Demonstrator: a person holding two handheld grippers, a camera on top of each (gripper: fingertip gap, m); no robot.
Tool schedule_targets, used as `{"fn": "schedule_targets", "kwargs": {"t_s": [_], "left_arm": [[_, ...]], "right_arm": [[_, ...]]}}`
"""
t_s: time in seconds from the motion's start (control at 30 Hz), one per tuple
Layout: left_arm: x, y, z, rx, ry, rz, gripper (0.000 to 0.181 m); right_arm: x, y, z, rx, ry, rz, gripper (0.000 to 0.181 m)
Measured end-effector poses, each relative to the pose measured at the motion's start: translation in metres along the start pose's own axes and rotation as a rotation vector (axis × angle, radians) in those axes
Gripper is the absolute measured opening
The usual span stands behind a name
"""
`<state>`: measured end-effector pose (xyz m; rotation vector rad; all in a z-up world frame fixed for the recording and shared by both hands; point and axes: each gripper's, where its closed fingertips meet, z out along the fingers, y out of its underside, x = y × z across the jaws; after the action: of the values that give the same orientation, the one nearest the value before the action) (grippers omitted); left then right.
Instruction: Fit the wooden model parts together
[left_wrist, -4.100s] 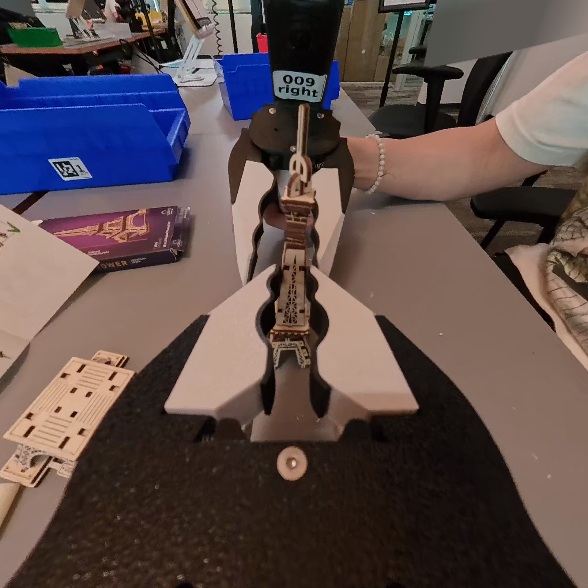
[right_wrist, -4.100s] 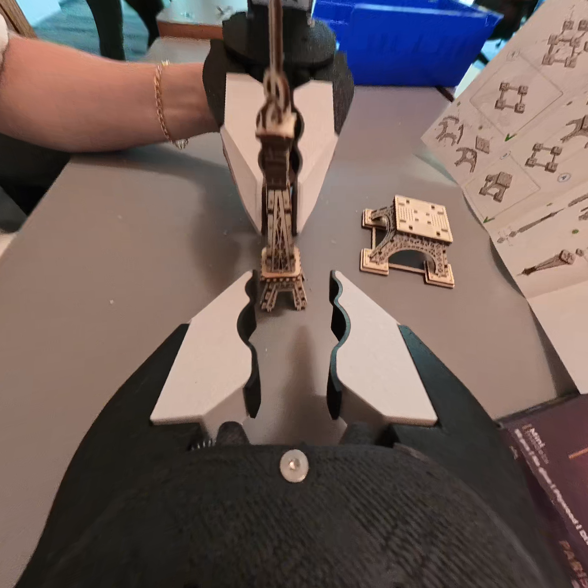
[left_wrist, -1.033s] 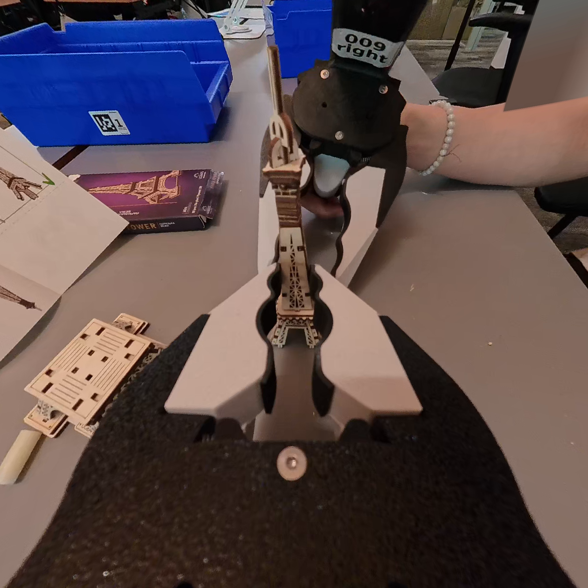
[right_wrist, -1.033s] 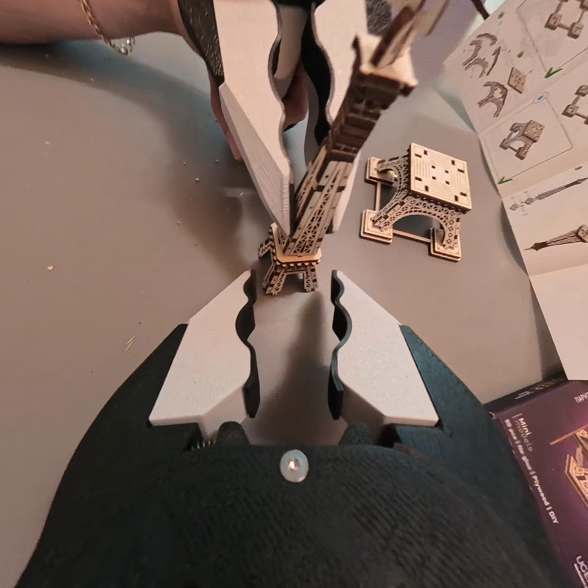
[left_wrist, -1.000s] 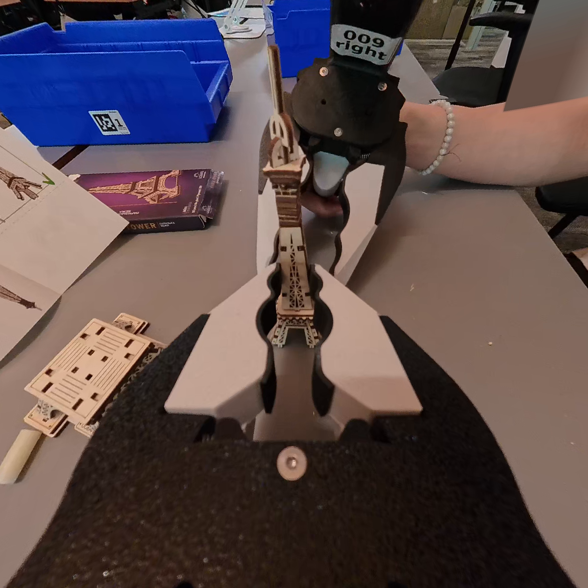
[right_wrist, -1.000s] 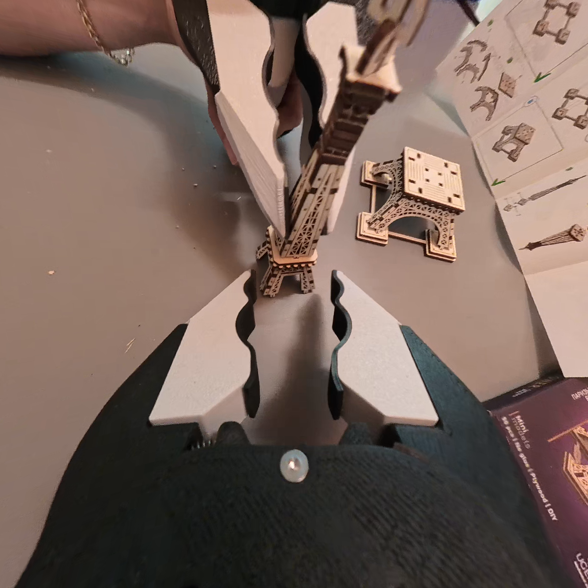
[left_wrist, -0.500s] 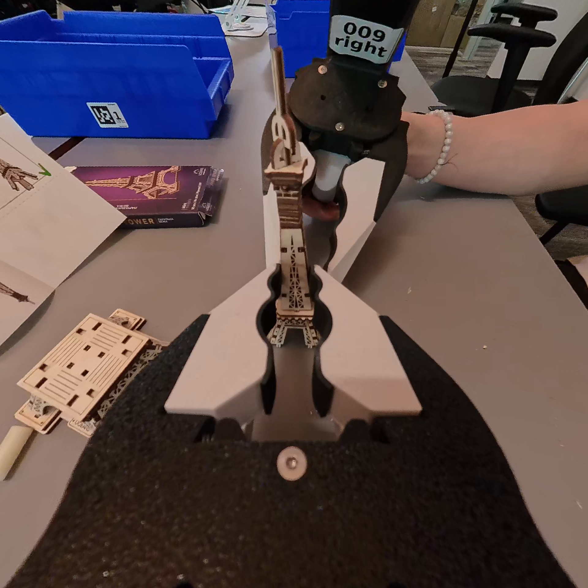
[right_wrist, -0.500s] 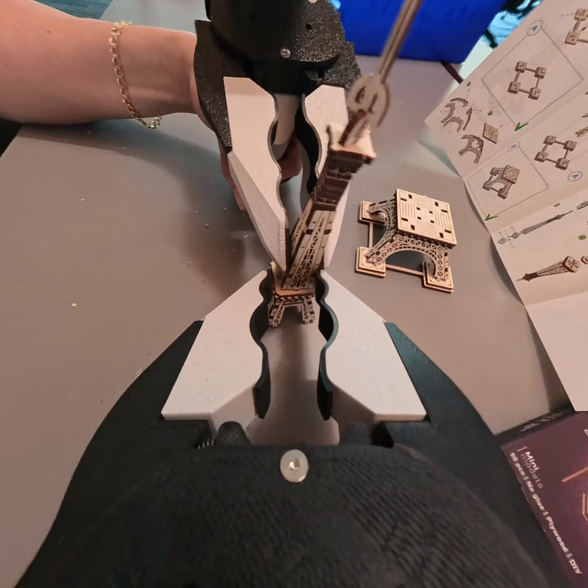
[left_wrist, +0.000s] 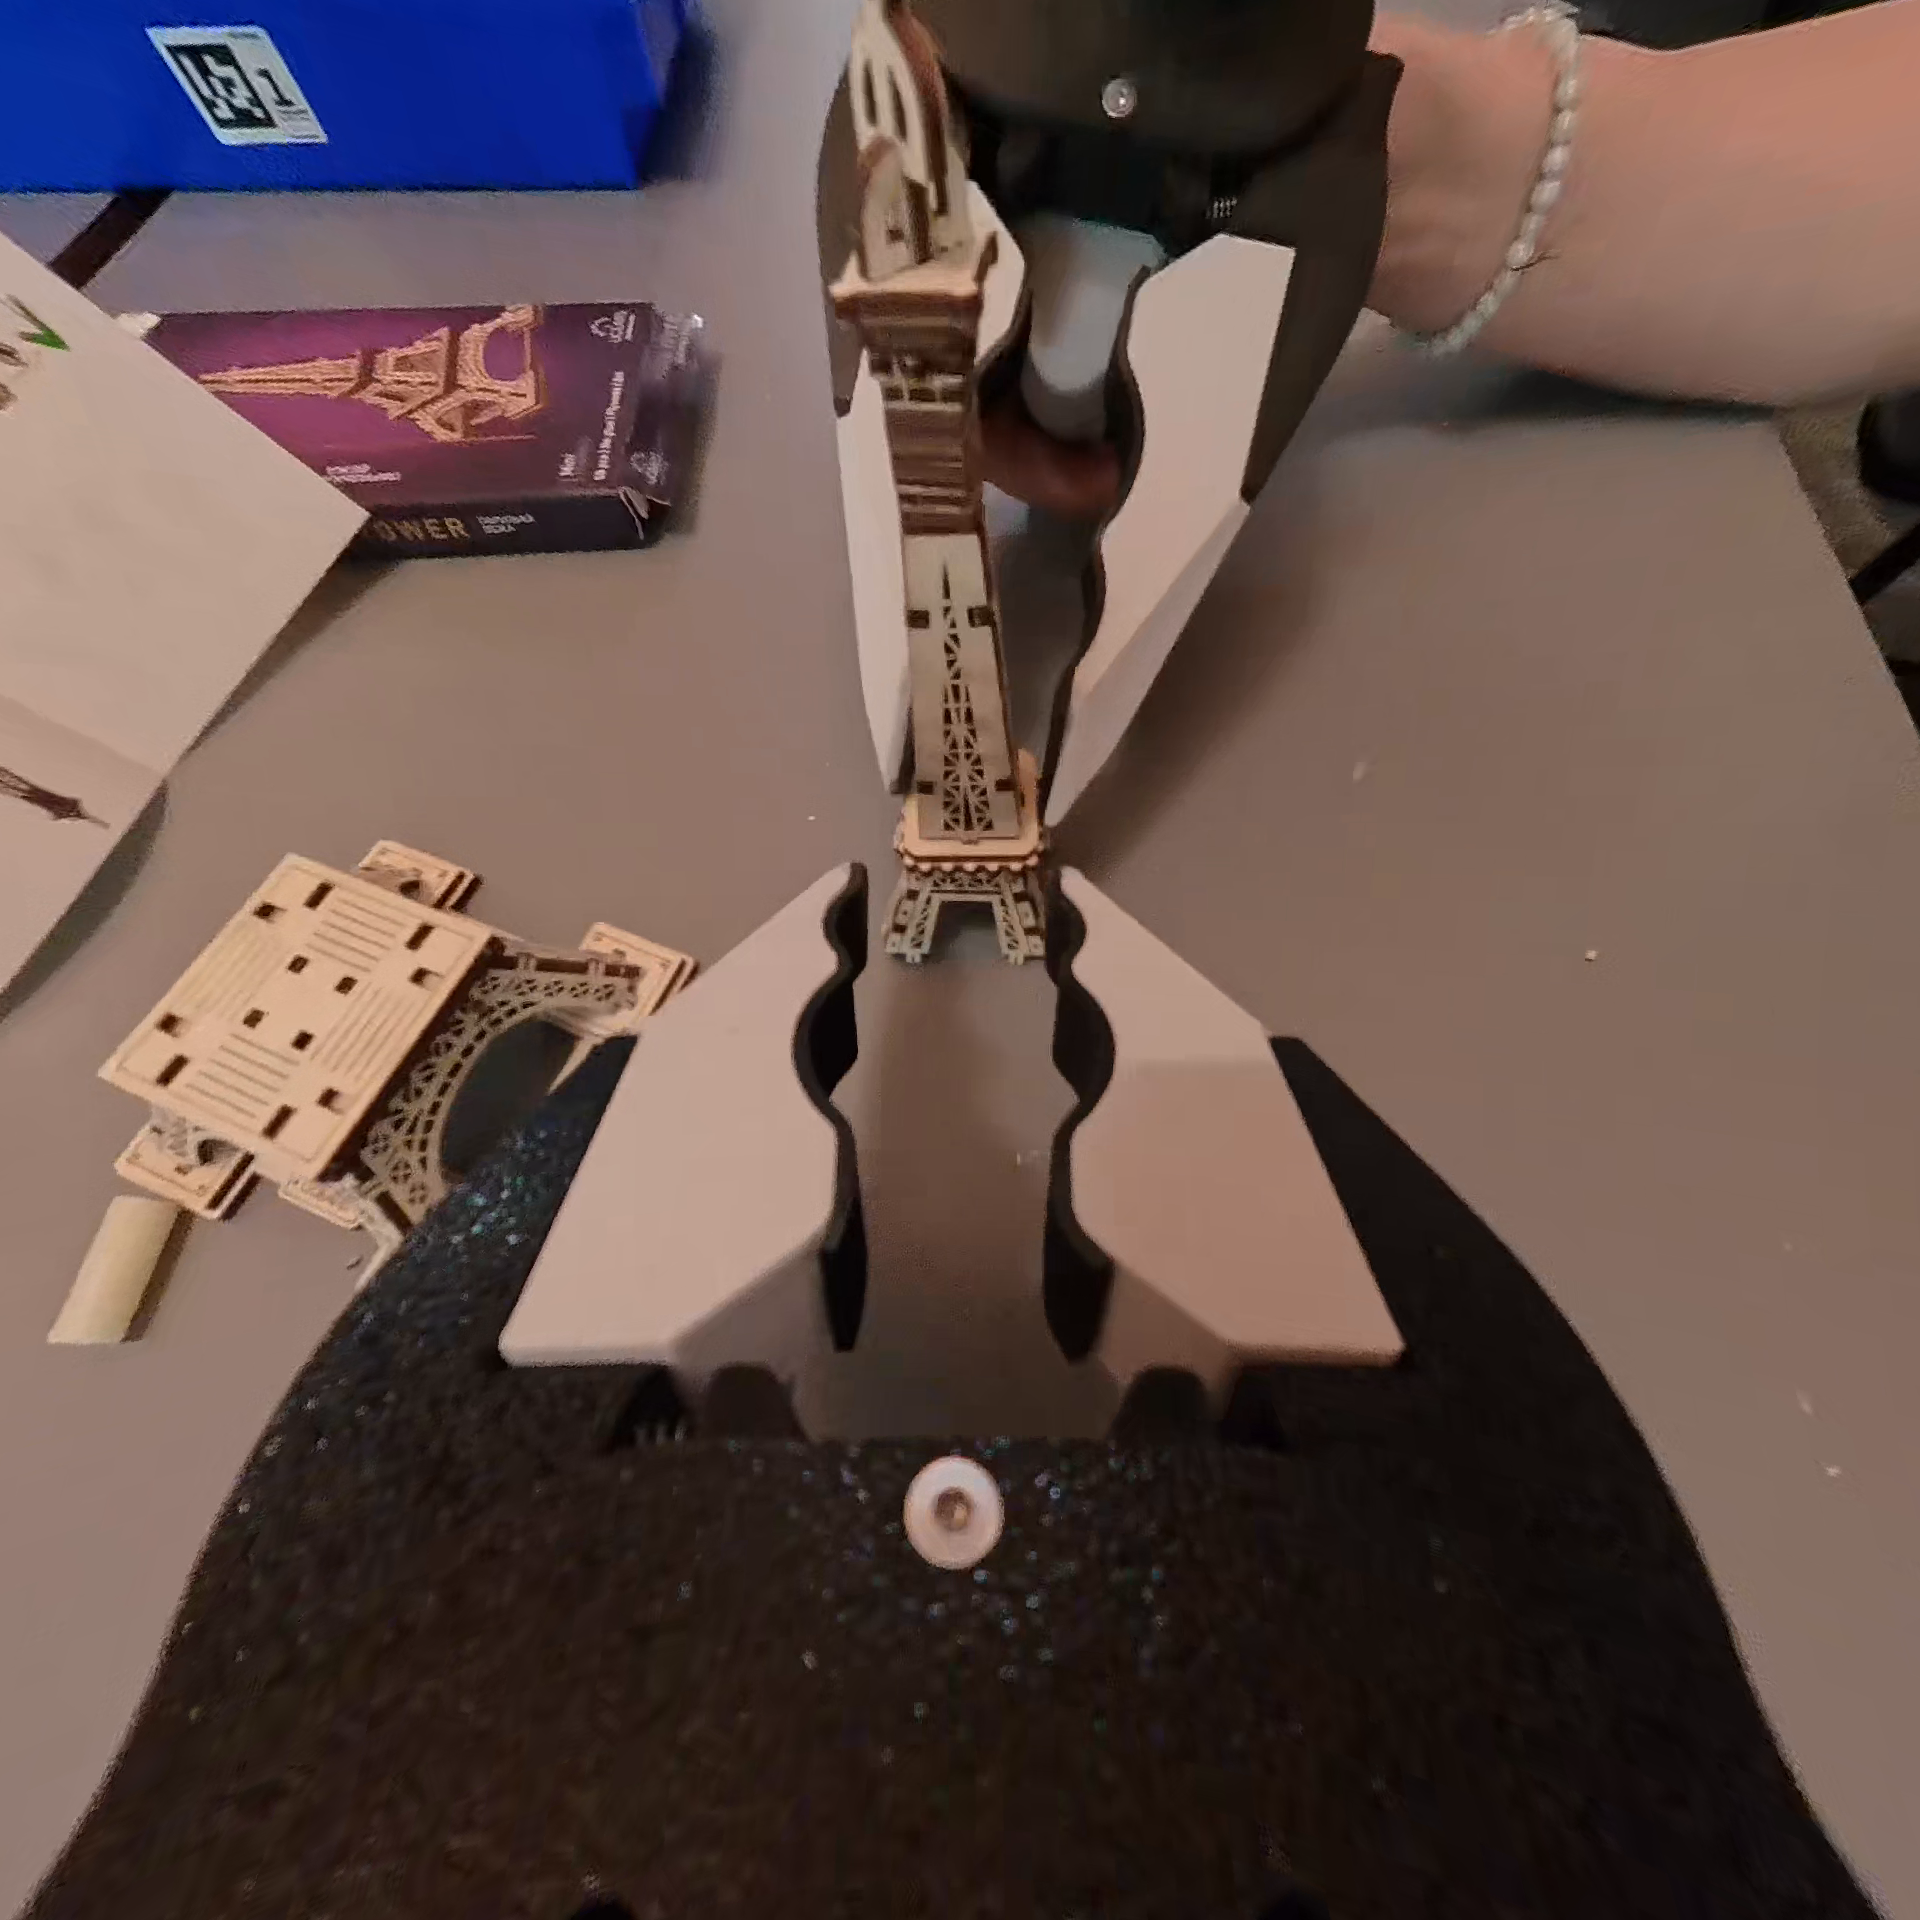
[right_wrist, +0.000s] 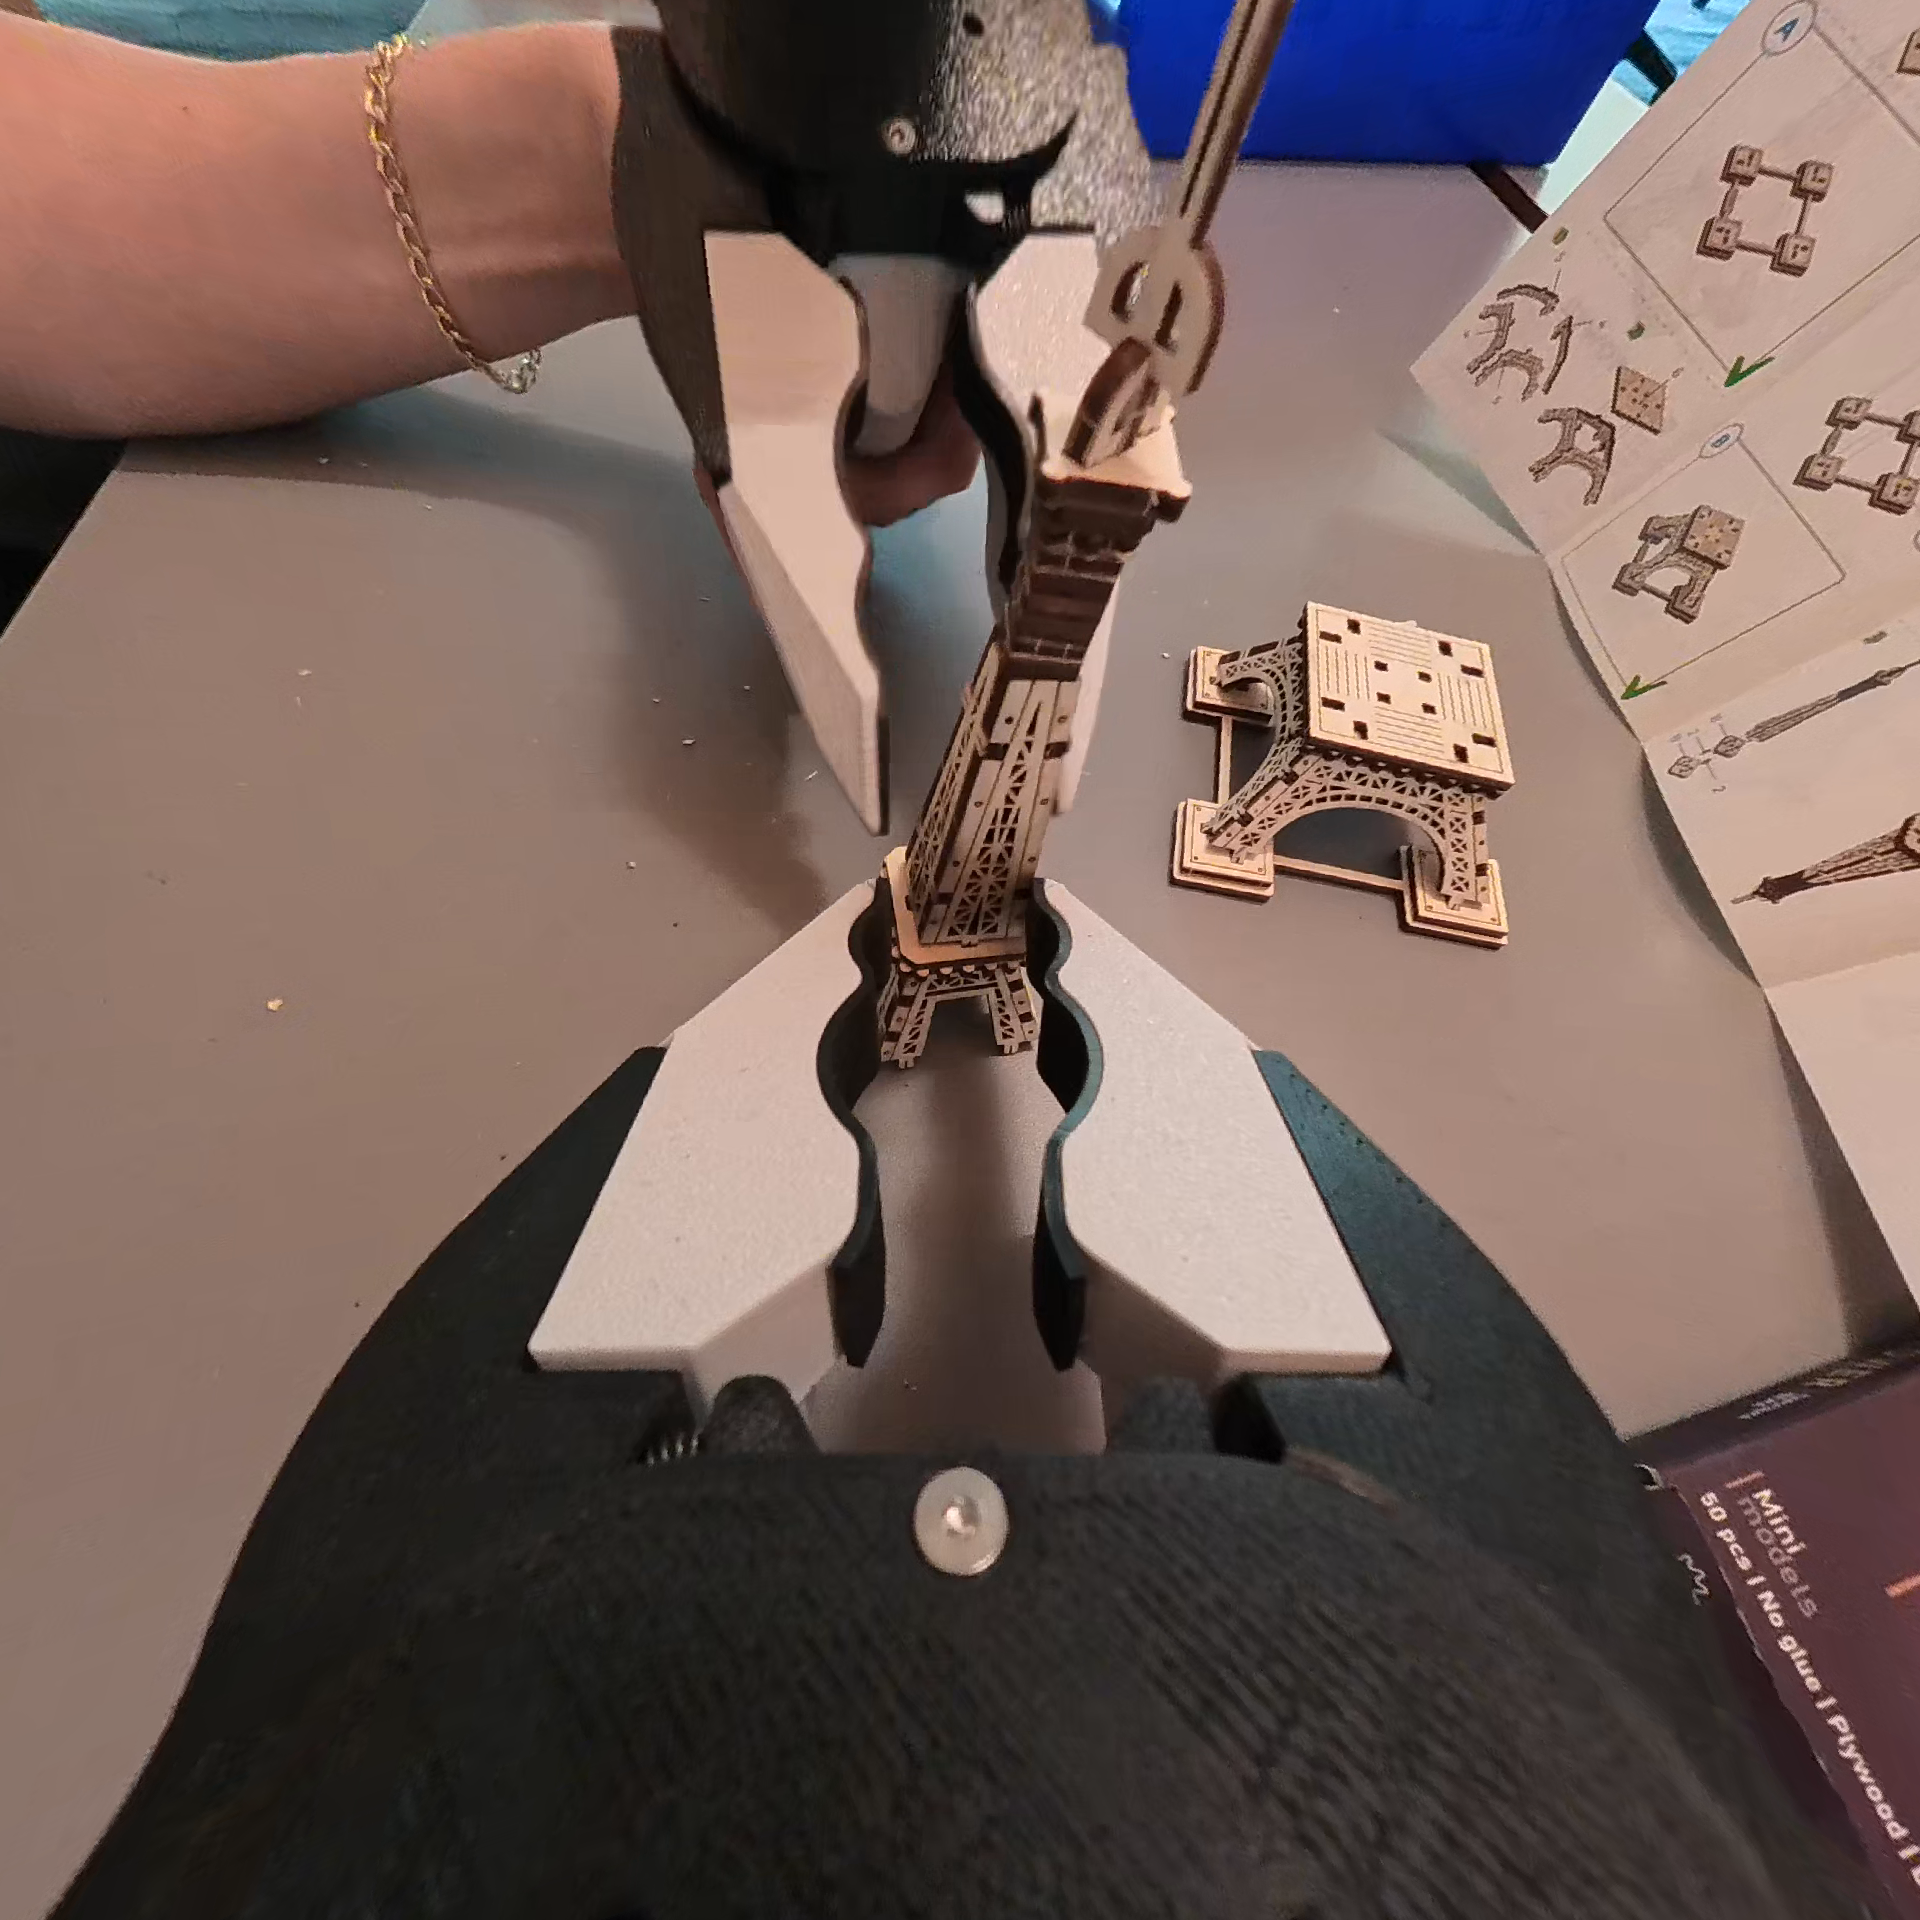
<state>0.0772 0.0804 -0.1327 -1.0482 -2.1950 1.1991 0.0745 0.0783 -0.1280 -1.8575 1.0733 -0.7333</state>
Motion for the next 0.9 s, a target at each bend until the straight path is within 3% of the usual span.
{"fn": "schedule_targets", "kwargs": {"t_s": [0.2, 0.33, 0.6, 0.73, 0.9], "left_arm": [[0.001, 0.008, 0.003, -0.015, 0.026, -0.036, 0.037], [0.002, 0.011, 0.003, -0.032, 0.022, -0.022, 0.038], [0.004, 0.010, 0.005, -0.029, 0.017, -0.006, 0.038], [0.007, 0.001, 0.006, 0.010, 0.017, 0.002, 0.037], [0.003, -0.001, 0.005, 0.014, -0.015, 0.017, 0.030]], "right_arm": [[0.000, -0.001, -0.002, 0.010, 0.018, -0.022, 0.025], [0.002, -0.006, -0.009, 0.061, 0.039, -0.018, 0.037], [0.000, 0.002, 0.000, -0.009, 0.037, -0.068, 0.045], [0.001, -0.001, 0.003, 0.001, 0.041, -0.072, 0.029], [0.002, -0.001, 0.003, 0.001, 0.028, -0.051, 0.027]]}}
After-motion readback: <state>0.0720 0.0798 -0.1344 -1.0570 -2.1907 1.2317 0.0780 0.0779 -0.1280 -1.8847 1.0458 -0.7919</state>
